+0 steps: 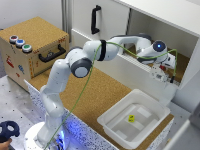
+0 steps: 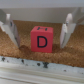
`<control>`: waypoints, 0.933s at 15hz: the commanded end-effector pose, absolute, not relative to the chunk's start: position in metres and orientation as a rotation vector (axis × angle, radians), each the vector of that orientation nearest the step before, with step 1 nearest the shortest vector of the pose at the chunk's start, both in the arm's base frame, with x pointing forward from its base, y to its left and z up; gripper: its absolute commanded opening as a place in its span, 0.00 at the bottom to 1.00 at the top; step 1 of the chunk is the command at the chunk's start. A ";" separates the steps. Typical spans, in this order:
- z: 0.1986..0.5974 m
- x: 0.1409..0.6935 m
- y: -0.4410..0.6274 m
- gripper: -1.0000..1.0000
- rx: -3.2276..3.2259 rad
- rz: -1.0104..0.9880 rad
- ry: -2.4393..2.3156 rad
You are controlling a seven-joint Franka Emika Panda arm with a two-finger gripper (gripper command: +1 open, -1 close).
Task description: Go towards the box and place the pink object
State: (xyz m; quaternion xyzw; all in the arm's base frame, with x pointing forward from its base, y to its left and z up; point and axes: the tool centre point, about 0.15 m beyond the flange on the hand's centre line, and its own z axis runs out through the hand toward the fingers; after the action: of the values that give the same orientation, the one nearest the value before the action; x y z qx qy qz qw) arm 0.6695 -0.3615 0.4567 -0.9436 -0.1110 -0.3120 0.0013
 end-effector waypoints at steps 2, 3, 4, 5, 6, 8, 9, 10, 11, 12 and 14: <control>0.455 0.692 -0.364 0.00 -3.051 -0.804 -0.328; 0.455 0.687 -0.367 0.00 -3.042 -0.803 -0.314; 0.457 0.677 -0.371 0.00 -3.052 -0.826 -0.293; 0.460 0.662 -0.375 0.00 -3.056 -0.848 -0.261; 0.463 0.647 -0.376 0.00 -3.087 -0.881 -0.245; 0.467 0.615 -0.379 0.00 -3.111 -0.940 -0.223; 0.469 0.600 -0.378 0.00 -3.128 -0.985 -0.226; 0.470 0.583 -0.377 0.00 -3.135 -1.023 -0.233; 0.469 0.567 -0.378 0.00 -3.147 -1.048 -0.237; 0.468 0.550 -0.381 0.00 -3.144 -1.053 -0.231; 0.460 0.524 -0.390 0.00 -3.148 -1.014 -0.195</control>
State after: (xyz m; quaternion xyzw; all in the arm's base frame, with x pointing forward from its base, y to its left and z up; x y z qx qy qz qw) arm 0.6113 -0.4008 0.4691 -0.9593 -0.0842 -0.2678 -0.0300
